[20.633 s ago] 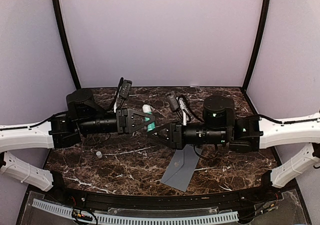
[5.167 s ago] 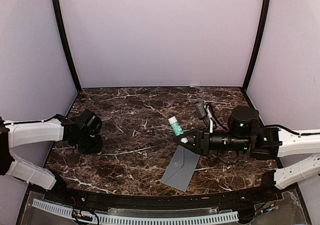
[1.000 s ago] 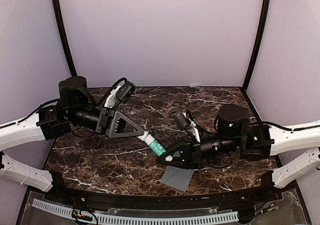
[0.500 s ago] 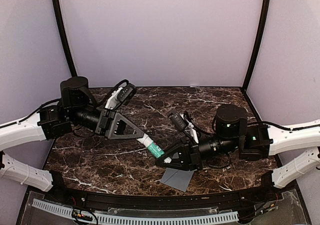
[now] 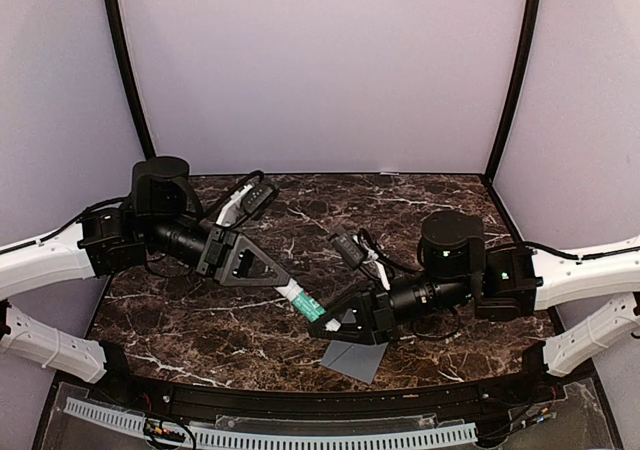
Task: Place the letter into the envelope and seal it
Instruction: Close the solid glue cap on the solid glue.
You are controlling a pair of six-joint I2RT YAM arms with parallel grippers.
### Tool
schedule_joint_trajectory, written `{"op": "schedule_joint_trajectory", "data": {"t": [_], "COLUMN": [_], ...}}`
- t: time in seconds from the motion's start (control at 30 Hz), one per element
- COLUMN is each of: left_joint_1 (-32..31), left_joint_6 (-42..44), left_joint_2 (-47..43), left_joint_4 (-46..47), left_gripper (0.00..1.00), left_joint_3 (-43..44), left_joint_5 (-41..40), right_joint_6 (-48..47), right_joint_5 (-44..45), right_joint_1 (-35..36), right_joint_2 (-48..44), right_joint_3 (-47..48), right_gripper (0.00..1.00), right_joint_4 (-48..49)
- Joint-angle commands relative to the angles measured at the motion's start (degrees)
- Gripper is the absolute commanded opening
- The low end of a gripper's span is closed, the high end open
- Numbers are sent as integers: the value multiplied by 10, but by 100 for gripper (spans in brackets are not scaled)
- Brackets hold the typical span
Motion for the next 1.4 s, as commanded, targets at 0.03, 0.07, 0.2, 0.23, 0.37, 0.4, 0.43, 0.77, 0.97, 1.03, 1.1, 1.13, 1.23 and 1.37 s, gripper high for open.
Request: {"op": "schedule_joint_trajectory", "data": {"t": [0.03,0.07,0.2,0.23,0.37,0.4,0.43,0.77,0.97,1.03,1.1,1.13,1.23,1.37], "left_joint_1": [-7,-9,-18,-21,-28,-29,-30,-49,-58,-62,-65,-68,-74,-84], "left_joint_6": [12,10,10,10,22,25,31,56,67,68,70,70,73,77], "left_joint_2": [0,1,9,12,22,24,27,44,56,59,63,66,74,84], "left_joint_4": [-3,2,8,9,-1,-6,-15,-44,-45,-43,-42,-41,-40,-40], "left_gripper": [2,2,2,2,2,2,2,1,0,0,0,0,0,0], "left_joint_3": [7,6,4,4,6,8,9,16,16,16,16,16,16,16], "left_joint_5": [10,11,16,18,32,34,36,44,54,60,65,67,74,82], "right_joint_6": [11,11,8,8,7,7,7,10,9,7,6,5,1,0], "right_joint_5": [47,49,56,55,49,48,47,54,53,51,49,49,50,58], "right_joint_1": [-11,-11,-15,-16,-21,-23,-24,-42,-50,-53,-55,-57,-60,-65], "right_joint_2": [-9,-9,-5,-4,1,1,2,6,21,26,32,34,40,40], "right_joint_3": [8,7,10,10,15,15,16,15,21,25,28,31,34,31], "right_gripper": [0,0,0,0,0,0,0,0,0,0,0,0,0,0], "right_joint_4": [41,45,58,62,65,65,65,88,102,104,107,107,112,131]}}
